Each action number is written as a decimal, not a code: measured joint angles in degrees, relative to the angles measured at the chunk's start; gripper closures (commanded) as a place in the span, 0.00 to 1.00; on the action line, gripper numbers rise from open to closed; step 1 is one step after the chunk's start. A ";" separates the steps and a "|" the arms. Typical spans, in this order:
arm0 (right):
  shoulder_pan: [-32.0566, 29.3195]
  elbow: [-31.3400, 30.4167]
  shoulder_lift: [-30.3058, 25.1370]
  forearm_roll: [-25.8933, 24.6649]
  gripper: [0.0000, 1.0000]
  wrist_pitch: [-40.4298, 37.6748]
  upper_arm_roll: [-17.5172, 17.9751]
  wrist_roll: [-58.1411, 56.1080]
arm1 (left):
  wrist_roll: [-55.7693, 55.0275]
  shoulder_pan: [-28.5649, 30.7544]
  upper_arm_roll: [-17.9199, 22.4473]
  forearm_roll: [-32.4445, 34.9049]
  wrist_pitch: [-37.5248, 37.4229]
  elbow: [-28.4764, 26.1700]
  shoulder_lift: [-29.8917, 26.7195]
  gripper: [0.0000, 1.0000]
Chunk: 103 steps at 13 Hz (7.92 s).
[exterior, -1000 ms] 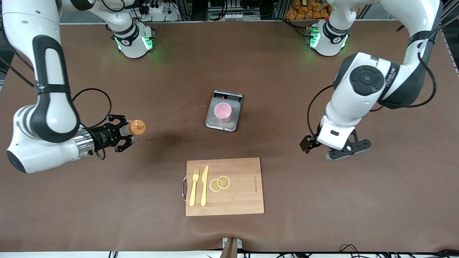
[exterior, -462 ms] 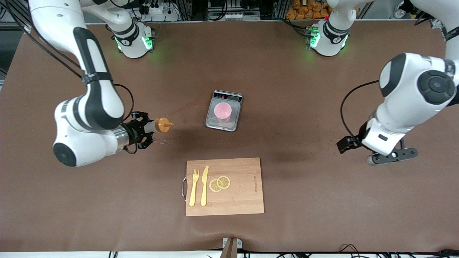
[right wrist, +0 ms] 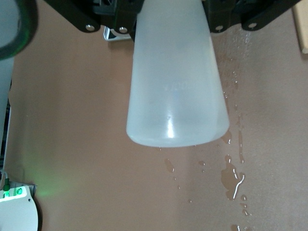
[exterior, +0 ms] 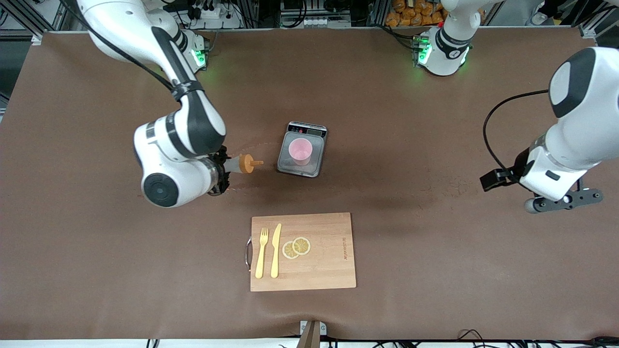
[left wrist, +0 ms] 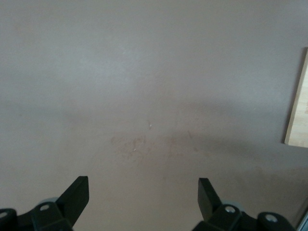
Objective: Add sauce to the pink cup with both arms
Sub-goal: 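Move the sauce bottle over the pink cup with the right gripper, then tilt the bottle nozzle into the pink cup with the right gripper, then carry the sauce bottle back to its starting spot with the right gripper, then lower the bottle onto the table and open the right gripper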
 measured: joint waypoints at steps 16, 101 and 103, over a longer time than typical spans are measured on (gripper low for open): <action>8.25 0.00 3.57 -12.01 0.92 3.27 -0.01 10.01 | 8.69 -6.98 14.96 -6.53 -10.22 2.20 -8.79 0.00; -42.97 23.76 12.93 27.02 0.00 -29.17 -0.12 -48.48 | 12.35 -15.39 22.70 -8.53 -9.09 -4.19 -14.64 0.00; -40.31 25.92 11.62 25.93 0.00 -29.10 -0.03 -52.28 | 12.35 -15.36 22.74 -8.53 -9.09 -4.16 -14.64 0.00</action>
